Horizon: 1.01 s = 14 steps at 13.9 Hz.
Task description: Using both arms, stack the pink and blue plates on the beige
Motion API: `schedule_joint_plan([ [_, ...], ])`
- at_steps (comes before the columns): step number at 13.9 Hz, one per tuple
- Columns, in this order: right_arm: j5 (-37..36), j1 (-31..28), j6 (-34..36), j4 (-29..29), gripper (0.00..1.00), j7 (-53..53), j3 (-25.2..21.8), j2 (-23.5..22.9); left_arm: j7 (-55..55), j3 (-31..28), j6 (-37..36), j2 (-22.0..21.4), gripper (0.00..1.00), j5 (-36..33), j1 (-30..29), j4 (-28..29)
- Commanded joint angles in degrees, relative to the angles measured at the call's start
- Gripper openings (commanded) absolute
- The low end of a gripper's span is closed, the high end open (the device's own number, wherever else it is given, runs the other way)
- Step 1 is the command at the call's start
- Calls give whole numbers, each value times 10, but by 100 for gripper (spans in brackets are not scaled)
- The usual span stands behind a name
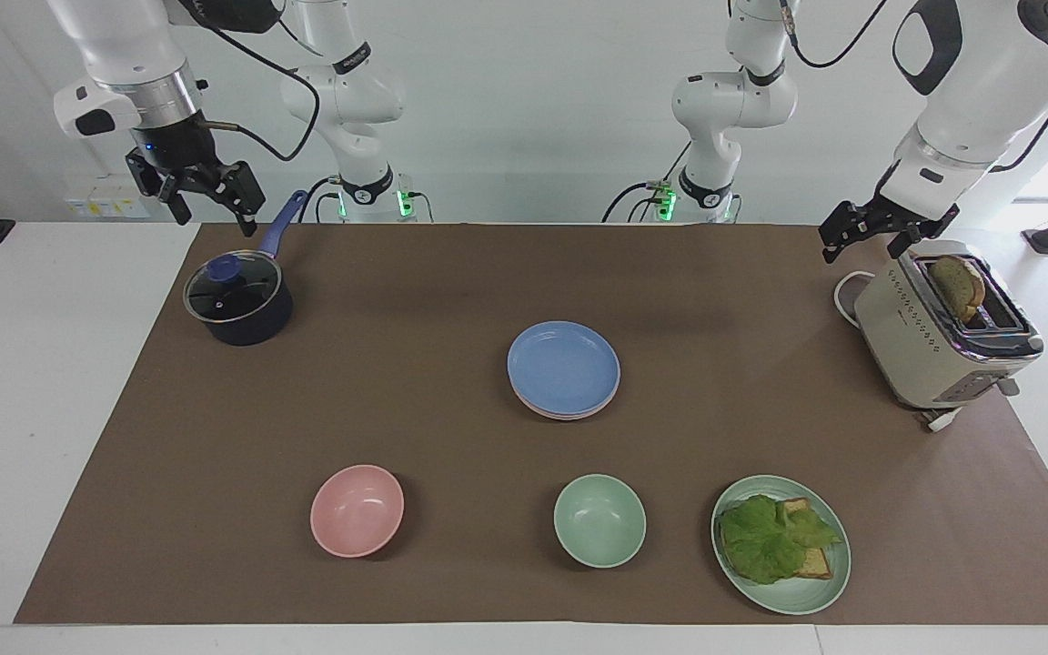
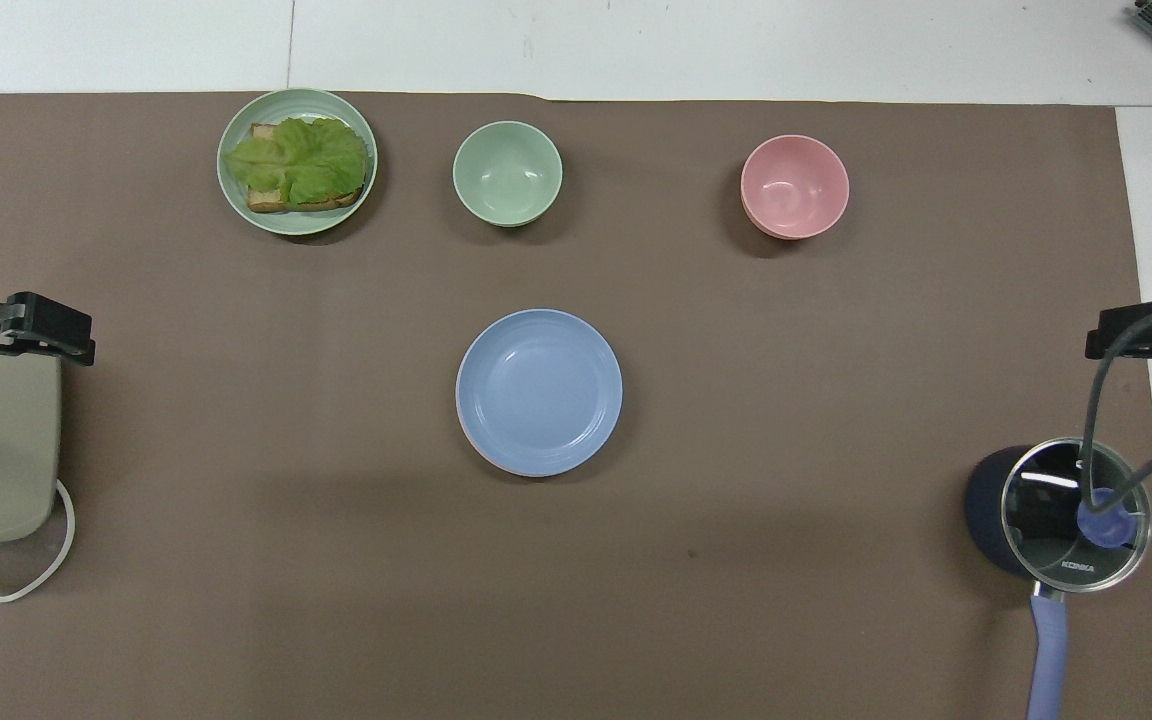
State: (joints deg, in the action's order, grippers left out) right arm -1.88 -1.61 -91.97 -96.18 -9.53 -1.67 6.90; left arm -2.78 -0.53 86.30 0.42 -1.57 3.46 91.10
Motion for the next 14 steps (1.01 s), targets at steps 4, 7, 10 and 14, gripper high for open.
schedule_joint_plan([
  [4,7,43,30,4,100,40,-50,5,3,2,2,-12,100,-4,-3,14],
  [7,8,43,53,5,100,46,-47,4,3,2,2,-12,100,-4,-3,13],
  [10,33,43,69,26,100,47,-45,0,2,2,1,-12,100,-4,-3,14],
  [14,26,45,41,19,100,47,-45,0,2,2,2,-12,100,-4,-3,13],
])
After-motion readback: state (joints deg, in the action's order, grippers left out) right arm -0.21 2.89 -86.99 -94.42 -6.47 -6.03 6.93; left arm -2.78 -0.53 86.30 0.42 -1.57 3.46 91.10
